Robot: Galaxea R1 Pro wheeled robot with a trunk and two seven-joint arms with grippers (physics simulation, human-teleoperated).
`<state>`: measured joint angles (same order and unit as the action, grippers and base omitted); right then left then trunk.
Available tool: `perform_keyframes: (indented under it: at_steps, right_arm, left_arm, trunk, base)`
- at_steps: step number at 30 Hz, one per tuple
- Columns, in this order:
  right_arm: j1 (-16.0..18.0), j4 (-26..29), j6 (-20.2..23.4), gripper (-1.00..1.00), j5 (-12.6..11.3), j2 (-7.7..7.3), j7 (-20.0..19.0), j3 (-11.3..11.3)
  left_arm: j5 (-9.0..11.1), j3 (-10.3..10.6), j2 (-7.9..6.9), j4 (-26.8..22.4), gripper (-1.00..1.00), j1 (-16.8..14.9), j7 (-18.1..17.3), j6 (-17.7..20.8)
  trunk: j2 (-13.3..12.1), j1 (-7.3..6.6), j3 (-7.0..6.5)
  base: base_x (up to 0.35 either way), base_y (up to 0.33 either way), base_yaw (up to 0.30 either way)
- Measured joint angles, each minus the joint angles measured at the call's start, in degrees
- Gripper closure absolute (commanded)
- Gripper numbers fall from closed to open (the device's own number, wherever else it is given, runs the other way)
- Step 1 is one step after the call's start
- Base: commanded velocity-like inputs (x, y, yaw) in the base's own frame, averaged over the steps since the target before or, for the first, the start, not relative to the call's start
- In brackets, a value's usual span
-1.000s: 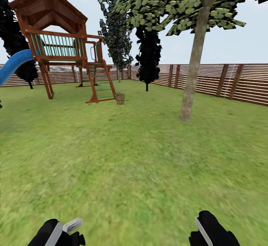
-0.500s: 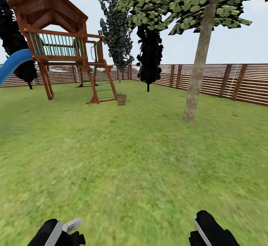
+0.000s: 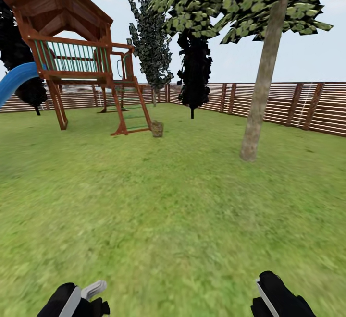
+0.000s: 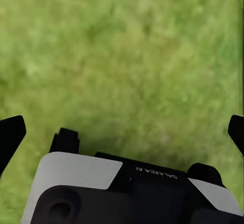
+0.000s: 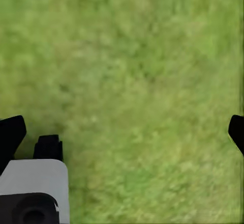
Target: Take the three Easter eggs out of the wicker basket on the lawn in the garden, then place them on the lawn next to a single tree (choose any tree) so that all three eggs are next to the same tree and none are left in the basket.
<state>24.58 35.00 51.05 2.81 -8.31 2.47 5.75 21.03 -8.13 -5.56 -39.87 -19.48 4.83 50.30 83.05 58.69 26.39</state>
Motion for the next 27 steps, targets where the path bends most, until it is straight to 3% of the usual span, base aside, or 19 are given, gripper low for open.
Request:
perform_keyframes:
  at_steps: [6,27]
  right_arm:
    - [0.0,0.0,-0.02,-1.0,-0.05,-0.57,0.07,0.06]
    - [0.0,0.0,-0.1,-1.0,-0.25,-0.06,-0.01,0.25]
  left_arm:
    - [-0.01,0.02,0.08,0.04,-1.0,0.0,0.02,-0.26]
    - [-0.1,0.11,1.07,0.04,-1.0,0.0,-0.06,-0.2]
  trunk:
    - [0.0,0.0,0.0]
    - [0.0,0.0,0.0]
  base:
    - [0.35,0.0,0.0]
    - [0.35,0.0,0.0]
